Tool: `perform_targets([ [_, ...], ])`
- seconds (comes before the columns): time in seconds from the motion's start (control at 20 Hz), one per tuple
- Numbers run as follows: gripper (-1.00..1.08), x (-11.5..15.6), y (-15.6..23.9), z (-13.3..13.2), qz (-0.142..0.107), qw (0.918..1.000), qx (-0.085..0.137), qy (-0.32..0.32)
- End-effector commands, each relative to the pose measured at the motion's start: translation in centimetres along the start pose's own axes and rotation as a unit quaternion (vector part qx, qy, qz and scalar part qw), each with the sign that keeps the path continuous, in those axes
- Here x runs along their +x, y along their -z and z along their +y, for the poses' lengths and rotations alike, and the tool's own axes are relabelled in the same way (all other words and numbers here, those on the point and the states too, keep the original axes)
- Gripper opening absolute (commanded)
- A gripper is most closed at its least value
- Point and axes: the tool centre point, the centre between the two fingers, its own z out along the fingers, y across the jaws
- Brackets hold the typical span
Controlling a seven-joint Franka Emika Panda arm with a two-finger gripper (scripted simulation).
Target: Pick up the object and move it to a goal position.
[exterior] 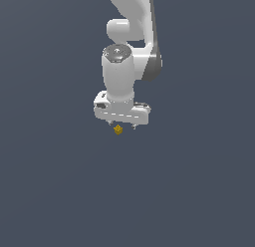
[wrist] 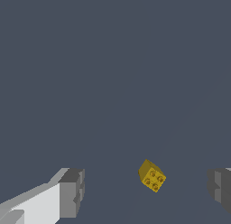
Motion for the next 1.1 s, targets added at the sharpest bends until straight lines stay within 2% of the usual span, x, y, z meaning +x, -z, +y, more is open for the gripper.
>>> perform_targets([
  [0.0, 1.00, -0.6, -1.1, 0.3, -0.002, 0.9997, 0.000, -0.026],
  [0.3, 1.00, -2.6, -4.3, 1.5, -0.008, 0.9937, -0.002, -0.112],
  [0.7, 1.00, -5.5, -8.1, 3.3, -0.013, 0.9753, -0.009, -0.220],
  [1.05, 1.00, -7.1, -9.8, 4.2, -0.014, 0.9617, -0.014, -0.273],
])
